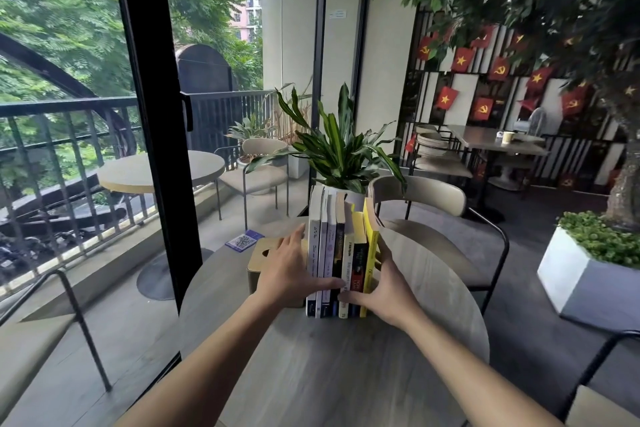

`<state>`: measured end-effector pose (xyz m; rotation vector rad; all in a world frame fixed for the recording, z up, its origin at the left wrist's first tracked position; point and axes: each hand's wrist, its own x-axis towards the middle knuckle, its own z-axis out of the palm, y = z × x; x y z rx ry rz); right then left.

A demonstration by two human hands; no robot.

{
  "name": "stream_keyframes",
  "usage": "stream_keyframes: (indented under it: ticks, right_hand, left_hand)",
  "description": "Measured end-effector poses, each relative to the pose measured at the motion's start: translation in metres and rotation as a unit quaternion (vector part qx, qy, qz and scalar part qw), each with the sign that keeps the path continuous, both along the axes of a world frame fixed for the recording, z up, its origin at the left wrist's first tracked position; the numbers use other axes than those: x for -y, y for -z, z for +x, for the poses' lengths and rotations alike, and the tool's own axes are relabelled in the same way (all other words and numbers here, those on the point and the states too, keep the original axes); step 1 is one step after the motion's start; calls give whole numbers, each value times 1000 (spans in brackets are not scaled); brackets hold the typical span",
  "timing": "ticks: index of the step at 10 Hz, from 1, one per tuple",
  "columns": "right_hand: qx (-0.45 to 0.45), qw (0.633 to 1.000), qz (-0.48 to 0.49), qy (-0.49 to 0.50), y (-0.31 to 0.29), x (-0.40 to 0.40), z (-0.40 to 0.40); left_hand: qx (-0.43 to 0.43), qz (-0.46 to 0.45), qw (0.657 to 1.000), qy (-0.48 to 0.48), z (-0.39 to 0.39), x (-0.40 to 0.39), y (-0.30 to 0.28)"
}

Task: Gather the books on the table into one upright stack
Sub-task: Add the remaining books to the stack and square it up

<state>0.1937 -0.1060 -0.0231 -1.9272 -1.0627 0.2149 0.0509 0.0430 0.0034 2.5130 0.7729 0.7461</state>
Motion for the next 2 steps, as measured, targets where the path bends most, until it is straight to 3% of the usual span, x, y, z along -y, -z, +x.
stream_keyframes:
  ticks: [2]
  right_hand:
    - [-8, 999, 6, 34, -5, 12, -4]
  left_hand:
    - [62, 13, 997, -52, -9, 8, 5]
